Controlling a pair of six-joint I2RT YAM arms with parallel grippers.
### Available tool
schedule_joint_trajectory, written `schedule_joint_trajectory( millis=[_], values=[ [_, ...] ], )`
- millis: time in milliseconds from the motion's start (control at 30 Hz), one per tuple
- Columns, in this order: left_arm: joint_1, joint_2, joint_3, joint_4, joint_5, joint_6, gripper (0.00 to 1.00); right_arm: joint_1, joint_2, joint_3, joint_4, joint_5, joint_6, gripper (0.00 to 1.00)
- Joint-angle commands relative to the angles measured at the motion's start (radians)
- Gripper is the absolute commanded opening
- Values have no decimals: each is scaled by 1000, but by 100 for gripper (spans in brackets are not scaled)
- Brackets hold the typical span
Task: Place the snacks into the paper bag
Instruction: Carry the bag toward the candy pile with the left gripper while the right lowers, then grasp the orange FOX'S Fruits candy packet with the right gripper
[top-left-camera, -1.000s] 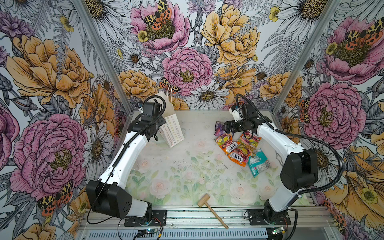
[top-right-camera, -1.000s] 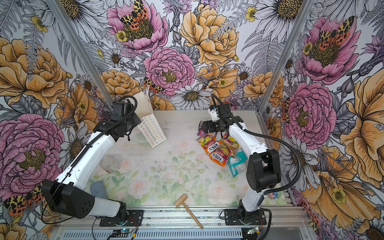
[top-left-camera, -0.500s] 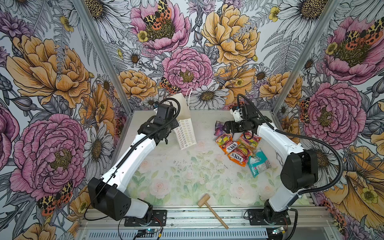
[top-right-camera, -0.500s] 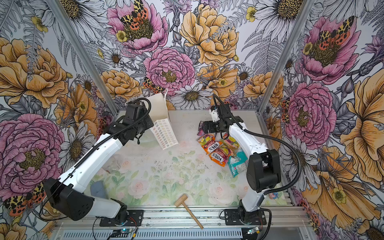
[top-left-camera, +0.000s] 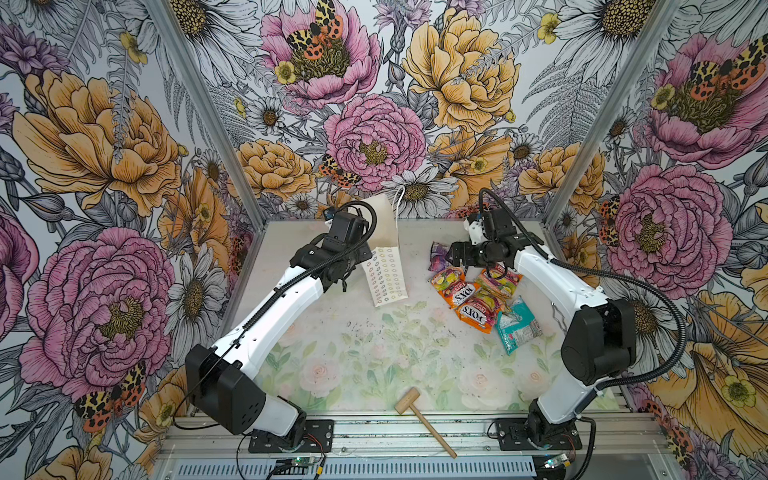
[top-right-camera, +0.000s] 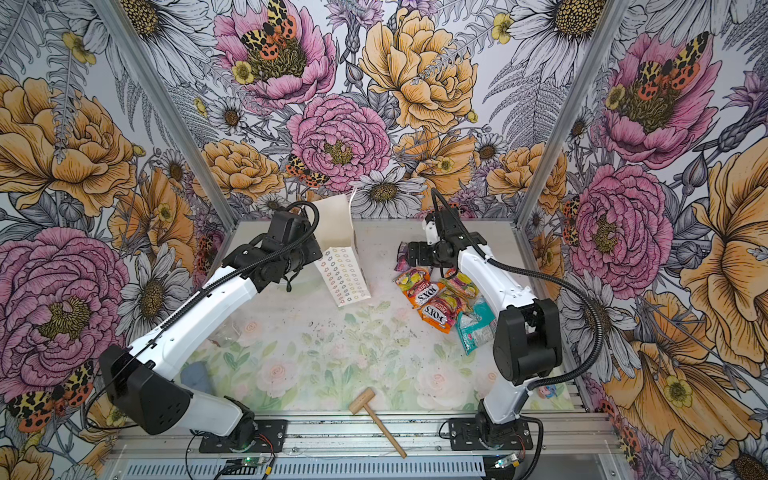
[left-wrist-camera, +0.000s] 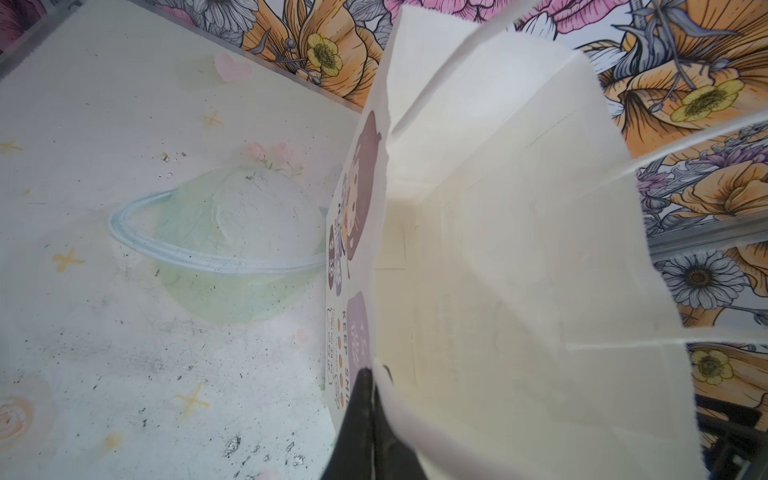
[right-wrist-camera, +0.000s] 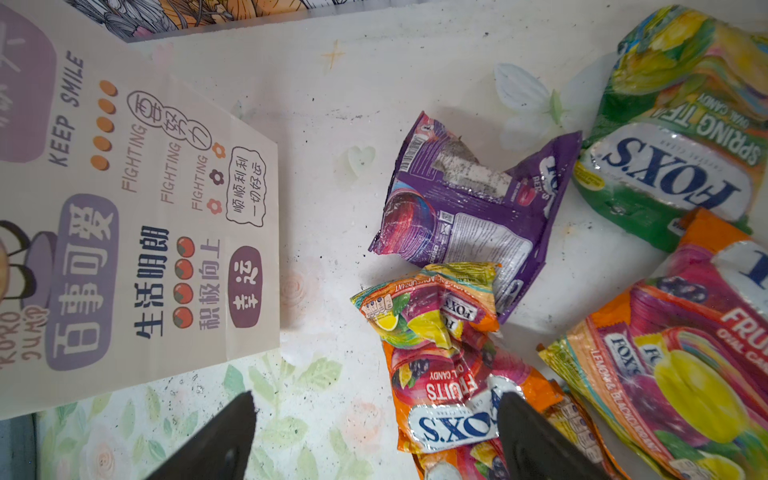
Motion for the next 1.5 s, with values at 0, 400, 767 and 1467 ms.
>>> schedule_joint_trajectory(
  millis=[0, 400, 767, 1467],
  values=[
    [-18, 11, 40, 29, 45, 22, 0, -5, 40, 32, -16, 19, 50, 93],
    [-36, 4, 43, 29, 63, 57, 0, -9, 124, 99, -185, 56, -159, 100],
    [-37, 29, 43, 30, 91, 78, 0, -7, 218, 104, -252, 120, -271, 100],
    [-63, 42, 63, 31, 118, 178, 0, 10, 341, 187, -246, 175, -381, 92]
  ],
)
